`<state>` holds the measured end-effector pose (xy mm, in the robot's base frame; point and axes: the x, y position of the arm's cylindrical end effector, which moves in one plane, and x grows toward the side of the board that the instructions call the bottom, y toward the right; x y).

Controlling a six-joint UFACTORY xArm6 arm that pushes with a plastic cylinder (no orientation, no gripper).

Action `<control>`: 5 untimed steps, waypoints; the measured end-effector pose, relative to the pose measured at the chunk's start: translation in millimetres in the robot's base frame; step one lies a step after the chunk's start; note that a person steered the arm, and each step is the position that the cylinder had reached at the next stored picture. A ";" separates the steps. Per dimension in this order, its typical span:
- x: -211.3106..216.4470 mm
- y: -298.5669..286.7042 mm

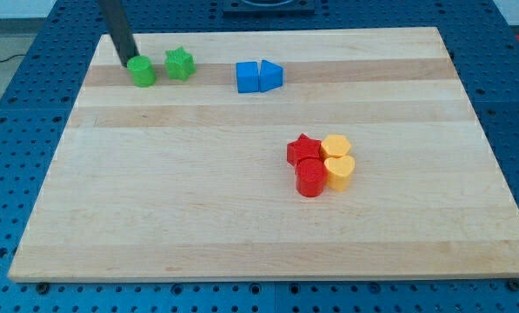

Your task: Push green circle into green star

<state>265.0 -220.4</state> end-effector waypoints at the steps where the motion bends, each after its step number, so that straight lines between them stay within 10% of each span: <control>1: 0.0 -21.8; 5: 29.4 50.4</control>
<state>294.4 -170.0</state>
